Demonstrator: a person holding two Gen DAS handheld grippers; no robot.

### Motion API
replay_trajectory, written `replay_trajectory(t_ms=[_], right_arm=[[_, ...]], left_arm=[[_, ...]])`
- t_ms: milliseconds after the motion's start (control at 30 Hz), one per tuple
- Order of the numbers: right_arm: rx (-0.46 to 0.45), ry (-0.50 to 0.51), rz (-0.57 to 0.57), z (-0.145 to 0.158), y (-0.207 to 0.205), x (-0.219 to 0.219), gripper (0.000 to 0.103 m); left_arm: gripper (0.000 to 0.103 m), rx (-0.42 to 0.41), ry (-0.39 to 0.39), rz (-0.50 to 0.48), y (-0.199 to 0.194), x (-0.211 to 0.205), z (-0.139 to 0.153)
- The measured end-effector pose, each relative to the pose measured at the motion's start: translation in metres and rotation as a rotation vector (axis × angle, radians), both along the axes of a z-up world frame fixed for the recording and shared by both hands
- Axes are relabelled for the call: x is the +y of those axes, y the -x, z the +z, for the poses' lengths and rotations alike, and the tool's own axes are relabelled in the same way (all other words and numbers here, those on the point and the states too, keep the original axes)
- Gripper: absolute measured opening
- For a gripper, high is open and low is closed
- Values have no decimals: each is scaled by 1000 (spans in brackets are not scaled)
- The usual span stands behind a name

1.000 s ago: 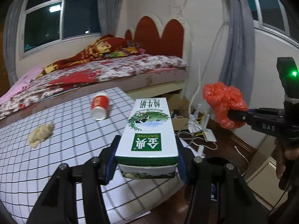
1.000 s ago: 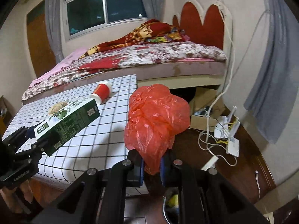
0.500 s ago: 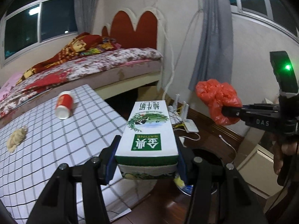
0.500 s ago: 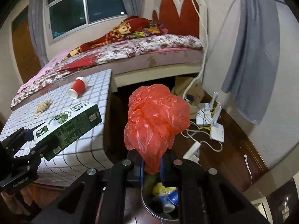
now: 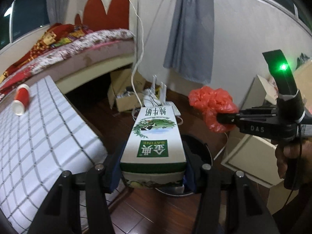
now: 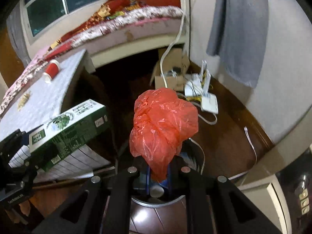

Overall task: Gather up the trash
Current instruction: 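Lift the milk carton and red bag and carry them over the black bin, then open both tools to drop the carton and bag into the black bin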

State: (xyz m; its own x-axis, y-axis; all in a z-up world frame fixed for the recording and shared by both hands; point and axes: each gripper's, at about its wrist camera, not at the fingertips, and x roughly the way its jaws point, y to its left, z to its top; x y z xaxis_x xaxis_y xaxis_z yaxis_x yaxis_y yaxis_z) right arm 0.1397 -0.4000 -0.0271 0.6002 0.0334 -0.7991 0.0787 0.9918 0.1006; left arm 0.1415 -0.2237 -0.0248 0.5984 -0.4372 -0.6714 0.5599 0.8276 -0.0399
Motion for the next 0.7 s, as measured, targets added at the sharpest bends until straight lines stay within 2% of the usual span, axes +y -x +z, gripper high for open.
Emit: replay_trajectory(t_ms=[200, 500, 600, 667, 700], right_arm=[[95, -22, -13, -44, -3, -17, 14], [185, -3, 57, -88, -7, -14, 14], [208, -7, 85, -99, -11, -11, 14], [218, 2, 97, -104, -14, -9, 18], [235, 19, 98, -107, -17, -8, 38]], left_arm=[[55, 85, -36, -59, -5, -23, -30], [55, 182, -67, -106, -20, -39, -66], [55, 209, -54, -129, -23, -42, -74], [56, 237, -41, -153, -26, -45, -80], [61, 245, -45, -149, -28, -47, -84]])
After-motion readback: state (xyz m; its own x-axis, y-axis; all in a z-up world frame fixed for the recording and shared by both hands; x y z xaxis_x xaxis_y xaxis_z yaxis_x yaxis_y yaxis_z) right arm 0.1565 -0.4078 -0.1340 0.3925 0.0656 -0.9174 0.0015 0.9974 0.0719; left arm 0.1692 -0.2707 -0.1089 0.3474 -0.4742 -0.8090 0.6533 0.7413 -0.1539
